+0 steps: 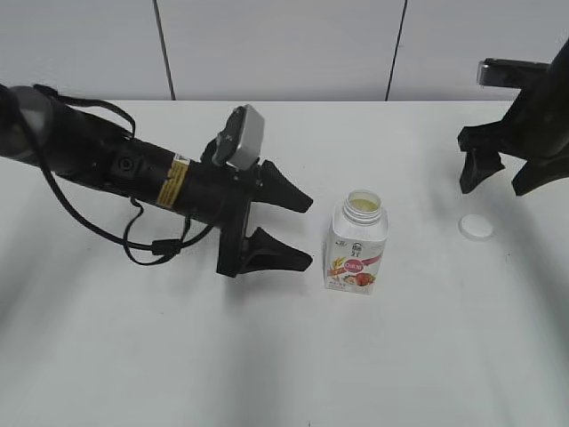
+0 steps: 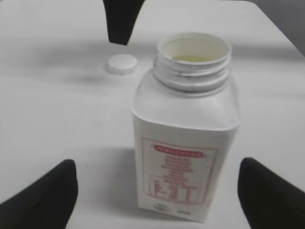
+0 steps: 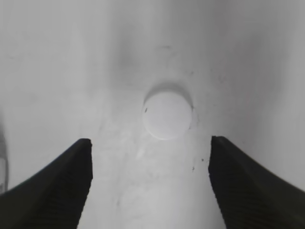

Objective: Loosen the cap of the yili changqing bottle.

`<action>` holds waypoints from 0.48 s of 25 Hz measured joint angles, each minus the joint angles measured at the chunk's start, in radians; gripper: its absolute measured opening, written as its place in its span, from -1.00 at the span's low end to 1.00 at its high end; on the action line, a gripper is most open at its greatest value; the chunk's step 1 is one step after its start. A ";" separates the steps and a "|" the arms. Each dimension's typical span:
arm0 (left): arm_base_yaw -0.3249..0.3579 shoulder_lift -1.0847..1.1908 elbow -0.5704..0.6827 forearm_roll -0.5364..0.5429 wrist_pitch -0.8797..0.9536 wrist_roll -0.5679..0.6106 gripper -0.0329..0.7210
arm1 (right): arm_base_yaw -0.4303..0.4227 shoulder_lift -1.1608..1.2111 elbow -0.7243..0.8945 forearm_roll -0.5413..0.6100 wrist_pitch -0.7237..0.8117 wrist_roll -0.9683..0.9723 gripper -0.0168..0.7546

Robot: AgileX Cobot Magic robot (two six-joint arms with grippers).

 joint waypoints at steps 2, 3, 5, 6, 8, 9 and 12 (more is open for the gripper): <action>0.012 -0.037 0.000 0.077 0.000 -0.047 0.64 | 0.000 -0.032 0.000 0.005 0.020 0.000 0.59; 0.018 -0.058 0.000 0.097 0.000 -0.069 0.63 | 0.000 -0.048 -0.001 0.005 0.026 0.000 0.59; 0.032 -0.094 0.000 0.118 0.009 -0.094 0.62 | 0.000 -0.077 -0.001 -0.004 0.029 0.000 0.59; 0.036 -0.108 0.000 0.123 0.022 -0.100 0.62 | 0.000 -0.089 -0.001 -0.010 0.029 0.000 0.59; 0.042 -0.139 0.000 0.129 0.074 -0.112 0.61 | 0.000 -0.109 -0.001 -0.031 0.030 0.000 0.59; 0.042 -0.153 0.000 0.132 0.125 -0.118 0.61 | 0.000 -0.118 -0.001 -0.046 0.031 0.000 0.59; 0.041 -0.204 0.000 0.135 0.353 -0.171 0.61 | 0.000 -0.137 -0.001 -0.099 0.030 -0.001 0.59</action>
